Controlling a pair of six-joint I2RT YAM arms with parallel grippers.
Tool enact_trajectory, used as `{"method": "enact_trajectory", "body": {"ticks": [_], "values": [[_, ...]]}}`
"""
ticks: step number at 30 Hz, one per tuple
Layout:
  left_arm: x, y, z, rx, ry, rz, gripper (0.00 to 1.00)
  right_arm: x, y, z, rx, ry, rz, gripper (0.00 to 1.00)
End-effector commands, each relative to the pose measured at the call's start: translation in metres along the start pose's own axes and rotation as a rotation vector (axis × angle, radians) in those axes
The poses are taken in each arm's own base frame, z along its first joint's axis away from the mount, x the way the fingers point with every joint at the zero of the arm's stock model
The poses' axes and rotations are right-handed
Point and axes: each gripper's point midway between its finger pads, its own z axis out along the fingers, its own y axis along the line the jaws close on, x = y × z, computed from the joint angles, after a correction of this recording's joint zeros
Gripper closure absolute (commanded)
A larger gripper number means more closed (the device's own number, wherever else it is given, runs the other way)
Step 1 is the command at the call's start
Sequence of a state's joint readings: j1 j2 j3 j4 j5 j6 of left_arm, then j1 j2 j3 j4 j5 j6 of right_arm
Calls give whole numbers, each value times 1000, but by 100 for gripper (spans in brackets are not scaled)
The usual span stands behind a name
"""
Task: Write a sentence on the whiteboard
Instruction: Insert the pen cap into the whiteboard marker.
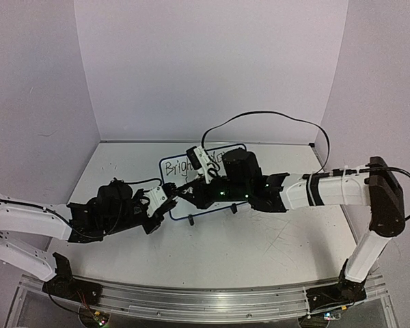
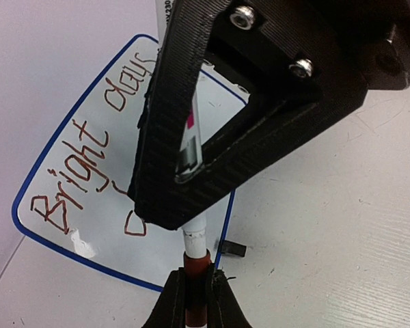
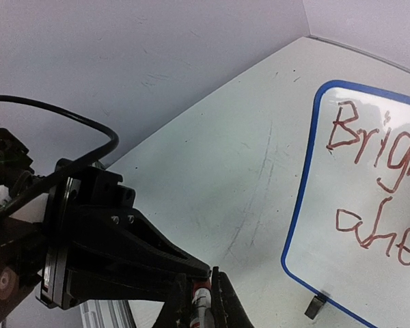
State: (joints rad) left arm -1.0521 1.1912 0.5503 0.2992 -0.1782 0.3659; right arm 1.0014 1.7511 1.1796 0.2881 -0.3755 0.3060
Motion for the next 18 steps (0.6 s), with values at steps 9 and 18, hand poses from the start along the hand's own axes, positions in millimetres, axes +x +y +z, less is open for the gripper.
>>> {"method": "enact_trajectory", "body": {"ticks": [9,18], "values": [[-98,18,-16,-15,-300,-6,100,47,-1,43,85,39,175,100],[-133,10,-28,23,-386,-8,100,77,5,60,18,135,154,100]]}}
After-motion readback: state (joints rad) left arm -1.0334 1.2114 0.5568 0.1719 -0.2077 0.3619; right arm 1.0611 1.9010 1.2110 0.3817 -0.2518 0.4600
